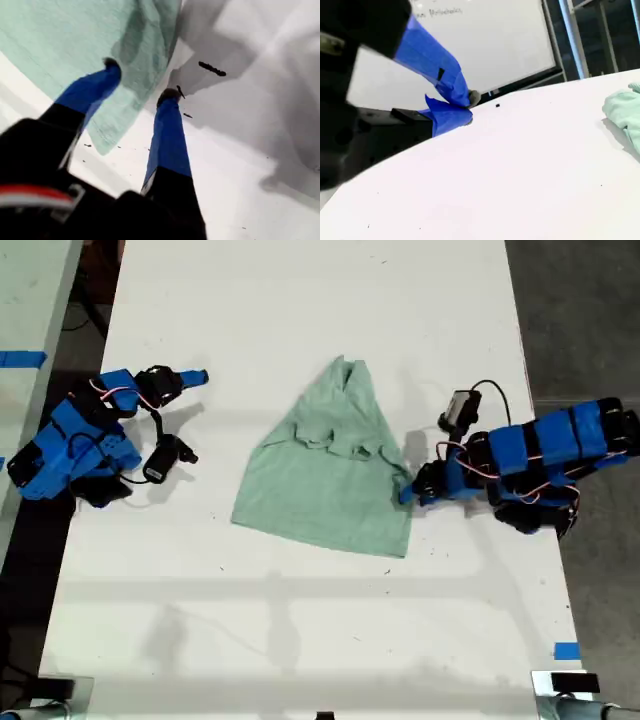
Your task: Fold t shirt
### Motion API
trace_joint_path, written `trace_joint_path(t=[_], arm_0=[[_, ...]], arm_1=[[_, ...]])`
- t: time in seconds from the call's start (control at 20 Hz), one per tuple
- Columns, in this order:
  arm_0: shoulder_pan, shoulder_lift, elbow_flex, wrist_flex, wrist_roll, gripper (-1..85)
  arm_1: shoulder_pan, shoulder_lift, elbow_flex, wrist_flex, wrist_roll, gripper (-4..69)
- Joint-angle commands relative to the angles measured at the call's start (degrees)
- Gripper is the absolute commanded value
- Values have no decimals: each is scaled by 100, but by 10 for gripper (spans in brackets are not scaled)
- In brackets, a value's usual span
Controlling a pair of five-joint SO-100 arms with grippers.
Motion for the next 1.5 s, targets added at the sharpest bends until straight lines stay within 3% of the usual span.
trace_joint_path(t=[0.0,0.1,0.15,0.2,0.25,0.4,0.55,0.75,0.9,1.2,1.4,1.45], arm_0=[[70,44,211,9,-44,-2],[70,44,211,9,-53,-2],[70,44,211,9,-62,-2],[70,44,211,9,-62,-2],[70,44,211,9,-62,-2],[70,44,211,9,-62,-2],[70,44,211,9,-44,-2],[70,44,211,9,-53,-2],[62,44,211,9,-53,-2],[62,44,211,9,-53,-2],[62,44,211,9,-53,-2],[70,44,211,9,-53,-2]], arm_1=[[-422,-457,-404,-439,404,289],[-475,-940,-281,-1002,387,279],[-431,-1222,-220,-1362,299,184],[-360,-1468,-202,-1608,246,17],[-290,-1582,-220,-1635,272,-4],[-158,-809,9,-835,686,-4],[-149,1213,404,387,1011,-4],[237,2039,-264,1143,255,-4],[316,1099,-1345,905,-290,-4],[70,-2813,-4992,659,-1274,-4],[-9,-5774,-8253,1503,-1916,11],[-26,-6258,-9018,1907,-1951,113]])
